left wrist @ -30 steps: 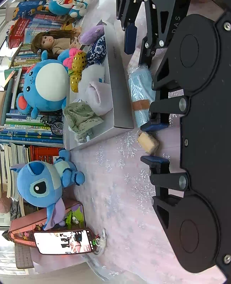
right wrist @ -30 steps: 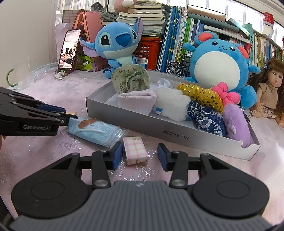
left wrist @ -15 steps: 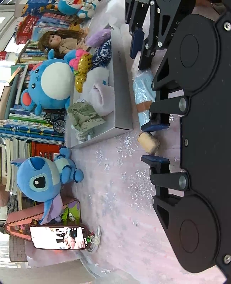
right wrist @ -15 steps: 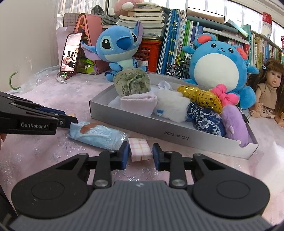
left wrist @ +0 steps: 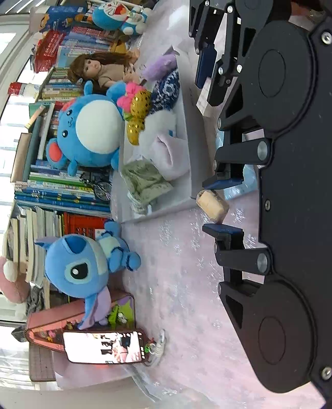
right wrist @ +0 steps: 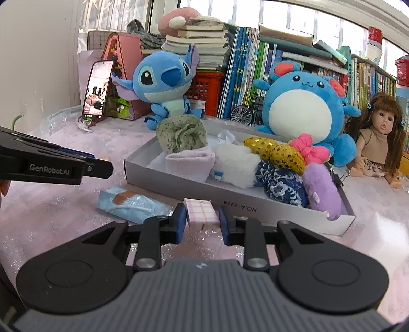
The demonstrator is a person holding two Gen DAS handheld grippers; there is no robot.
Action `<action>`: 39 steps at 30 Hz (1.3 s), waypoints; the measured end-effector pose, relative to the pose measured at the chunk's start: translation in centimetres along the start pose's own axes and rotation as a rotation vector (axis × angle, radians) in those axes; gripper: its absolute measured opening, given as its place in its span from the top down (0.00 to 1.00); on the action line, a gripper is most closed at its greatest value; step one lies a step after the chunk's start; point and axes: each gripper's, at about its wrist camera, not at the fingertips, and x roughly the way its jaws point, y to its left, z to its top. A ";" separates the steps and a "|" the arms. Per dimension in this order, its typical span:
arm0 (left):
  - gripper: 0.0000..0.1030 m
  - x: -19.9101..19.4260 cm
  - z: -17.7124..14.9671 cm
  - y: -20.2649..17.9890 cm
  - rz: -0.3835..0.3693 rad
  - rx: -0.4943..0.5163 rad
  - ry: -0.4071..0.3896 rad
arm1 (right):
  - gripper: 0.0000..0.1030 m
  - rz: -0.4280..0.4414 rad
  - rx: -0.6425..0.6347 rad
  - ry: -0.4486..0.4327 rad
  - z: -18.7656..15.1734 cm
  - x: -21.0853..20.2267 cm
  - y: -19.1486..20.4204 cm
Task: Organize soft objects
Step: 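Close the left gripper on the beige block while the right closes on the pink plaid box, then carry the beige block over the white box with the left gripper while the right carries the plaid box there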
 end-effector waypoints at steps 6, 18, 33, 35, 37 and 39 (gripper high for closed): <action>0.73 0.1 1.2 -0.9 -0.021 0.017 -0.015 | 0.67 -0.017 -0.003 -0.037 0.9 -1.0 -0.3; 0.73 2.5 3.4 -2.6 -0.059 0.019 -0.020 | 0.67 -0.103 0.041 -0.061 2.2 -0.6 -2.3; 0.73 5.8 4.2 -3.8 -0.041 0.038 0.019 | 0.67 -0.113 0.096 -0.011 3.0 2.1 -4.5; 0.73 6.0 4.2 -3.7 -0.037 0.032 0.021 | 0.67 -0.117 0.102 -0.008 3.0 2.3 -4.6; 0.73 6.3 4.3 -3.6 -0.036 0.027 0.023 | 0.67 -0.108 0.107 -0.003 3.1 2.6 -4.6; 0.73 6.5 4.4 -3.5 -0.040 0.021 0.028 | 0.67 -0.091 0.106 0.006 3.2 2.8 -4.6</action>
